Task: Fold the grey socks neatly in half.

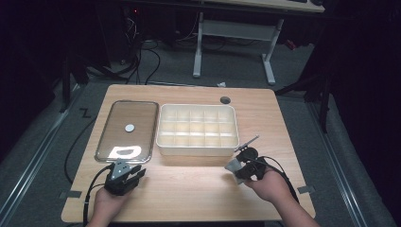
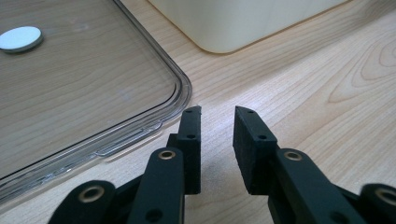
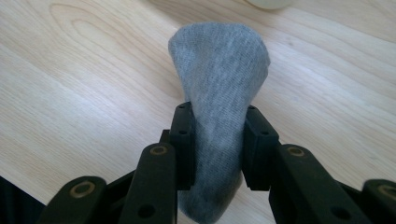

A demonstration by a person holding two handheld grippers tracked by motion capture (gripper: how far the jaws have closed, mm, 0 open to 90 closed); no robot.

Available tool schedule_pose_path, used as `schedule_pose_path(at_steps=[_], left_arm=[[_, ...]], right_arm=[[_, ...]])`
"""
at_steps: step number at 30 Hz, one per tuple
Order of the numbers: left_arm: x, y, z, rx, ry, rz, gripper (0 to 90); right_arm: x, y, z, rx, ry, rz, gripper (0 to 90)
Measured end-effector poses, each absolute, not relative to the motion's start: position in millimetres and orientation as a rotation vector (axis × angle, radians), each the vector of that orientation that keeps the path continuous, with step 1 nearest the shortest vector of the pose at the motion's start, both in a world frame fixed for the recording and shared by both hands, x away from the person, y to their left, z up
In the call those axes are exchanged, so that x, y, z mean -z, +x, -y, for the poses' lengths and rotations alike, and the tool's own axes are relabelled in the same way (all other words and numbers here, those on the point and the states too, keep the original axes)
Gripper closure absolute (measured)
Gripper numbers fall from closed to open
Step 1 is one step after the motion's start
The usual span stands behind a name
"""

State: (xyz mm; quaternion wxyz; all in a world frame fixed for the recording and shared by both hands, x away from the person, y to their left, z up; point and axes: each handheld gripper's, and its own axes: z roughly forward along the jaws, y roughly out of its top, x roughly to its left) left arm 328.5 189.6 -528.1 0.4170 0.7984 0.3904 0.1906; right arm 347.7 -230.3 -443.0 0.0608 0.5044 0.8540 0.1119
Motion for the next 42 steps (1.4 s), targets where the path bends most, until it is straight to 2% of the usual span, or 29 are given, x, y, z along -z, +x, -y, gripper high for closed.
schedule_pose_path(at_steps=[13, 28, 42], left_arm=[[529, 328, -189, -0.479, 2.011, -0.973, 72.5], [530, 328, -189, -0.469, 2.012, -0.967, 72.2], [531, 328, -189, -0.459, 2.008, -0.964, 72.1]], right_arm=[[421, 354, 242, -0.281, 1.517, -2.570, 70.4], [379, 386, 232, -0.277, 1.478, -2.599, 70.0], [375, 423, 219, -0.255, 1.490, -2.616, 70.0]])
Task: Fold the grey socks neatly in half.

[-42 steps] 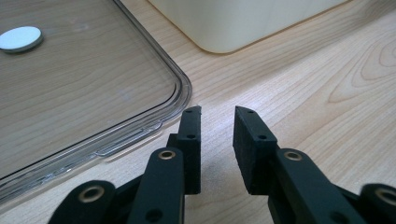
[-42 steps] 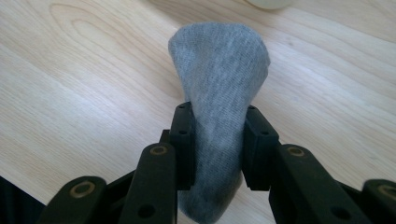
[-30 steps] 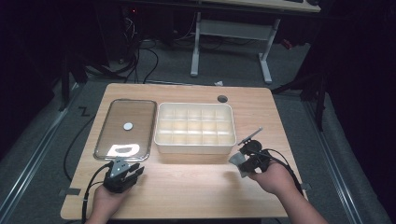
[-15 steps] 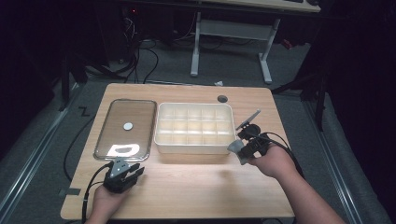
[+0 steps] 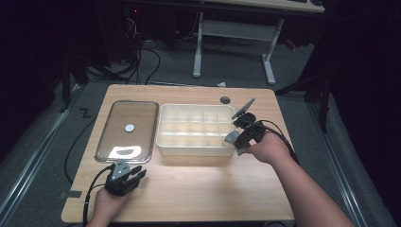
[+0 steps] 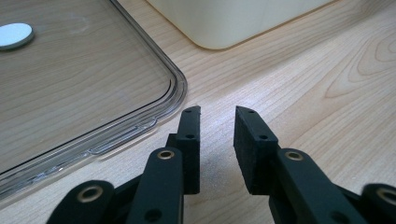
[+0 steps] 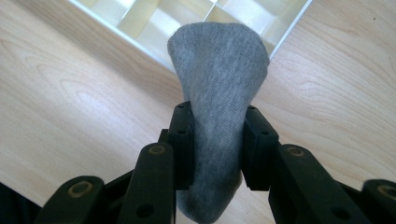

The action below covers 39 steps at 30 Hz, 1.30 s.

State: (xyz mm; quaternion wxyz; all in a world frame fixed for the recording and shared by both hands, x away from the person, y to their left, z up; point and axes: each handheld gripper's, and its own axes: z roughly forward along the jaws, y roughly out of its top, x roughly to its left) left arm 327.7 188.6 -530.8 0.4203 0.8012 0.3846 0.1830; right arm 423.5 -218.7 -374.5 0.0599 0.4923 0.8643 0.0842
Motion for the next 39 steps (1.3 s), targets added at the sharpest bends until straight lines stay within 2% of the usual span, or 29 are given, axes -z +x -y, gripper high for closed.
schedule_pose_path(at_steps=[11, 18, 31, 39], left_arm=[[530, 327, -188, -0.450, 2.007, -0.951, 72.0], [530, 327, -191, -0.448, 1.994, -0.952, 72.1], [529, 327, -192, -0.448, 1.988, -0.952, 72.0], [530, 327, -193, -0.446, 1.991, -0.952, 72.0]], right_arm=[[383, 457, 205, -0.204, 1.530, -2.640, 70.1], [400, 475, 198, -0.112, 1.564, -2.645, 70.2], [435, 490, 182, 0.100, 1.558, -2.672, 72.9], [445, 491, 183, 0.093, 1.594, -2.676, 73.4]])
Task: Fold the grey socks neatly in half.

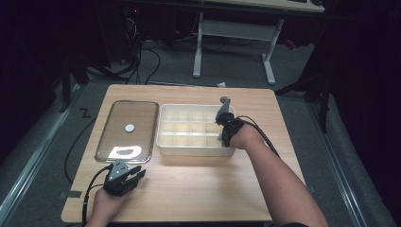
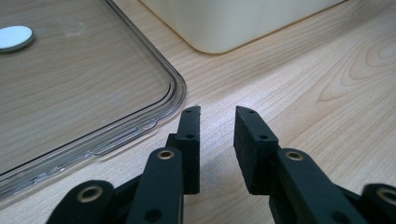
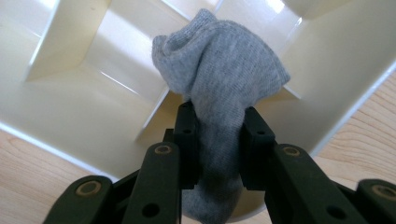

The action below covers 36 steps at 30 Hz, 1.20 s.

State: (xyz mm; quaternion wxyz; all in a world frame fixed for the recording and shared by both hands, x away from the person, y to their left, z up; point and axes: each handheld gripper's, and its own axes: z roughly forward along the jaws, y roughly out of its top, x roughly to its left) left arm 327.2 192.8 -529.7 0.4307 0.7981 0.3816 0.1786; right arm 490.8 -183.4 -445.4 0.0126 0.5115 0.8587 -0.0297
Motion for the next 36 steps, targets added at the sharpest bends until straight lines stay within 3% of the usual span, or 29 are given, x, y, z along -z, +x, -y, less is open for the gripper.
schedule_pose_path(at_steps=[21, 36], left_arm=[[530, 327, -192, -0.440, 1.992, -0.943, 71.8], [531, 328, -191, -0.432, 1.993, -0.940, 71.4]], right_arm=[[469, 491, 181, 0.131, 1.624, -2.654, 73.1], [459, 491, 185, 0.088, 1.630, -2.669, 64.7]])
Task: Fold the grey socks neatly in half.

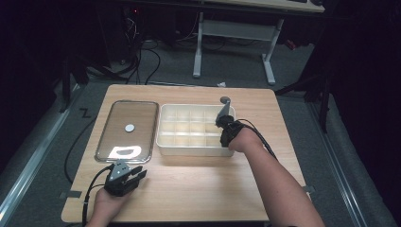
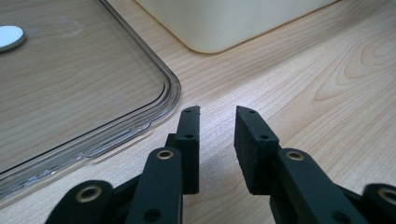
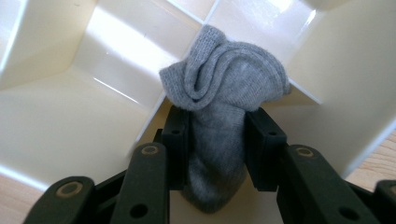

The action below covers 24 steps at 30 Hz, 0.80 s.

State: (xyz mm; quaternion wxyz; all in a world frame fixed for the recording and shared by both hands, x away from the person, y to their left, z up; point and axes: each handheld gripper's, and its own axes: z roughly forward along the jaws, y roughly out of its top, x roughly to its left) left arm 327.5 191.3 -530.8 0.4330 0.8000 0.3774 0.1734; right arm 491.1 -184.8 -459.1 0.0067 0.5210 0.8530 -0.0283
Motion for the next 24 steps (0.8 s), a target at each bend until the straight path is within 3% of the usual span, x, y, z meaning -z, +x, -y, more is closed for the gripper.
schedule_pose_path(at_steps=[6, 16, 19, 21, 24], left_arm=[[531, 327, -191, -0.432, 1.988, -0.937, 71.4], [531, 327, -191, -0.429, 1.997, -0.933, 71.3], [531, 327, -190, -0.426, 1.998, -0.935, 71.3], [531, 327, -190, -0.426, 1.999, -0.934, 71.3], [531, 328, -190, -0.428, 1.998, -0.932, 71.3]], right_arm=[[454, 491, 185, 0.086, 1.638, -2.671, 59.9], [429, 488, 189, -0.005, 1.626, -2.671, 60.5], [415, 487, 191, -0.022, 1.626, -2.666, 72.0], [408, 486, 193, -0.032, 1.612, -2.688, 85.1], [416, 483, 194, 0.019, 1.596, -2.695, 90.0]])
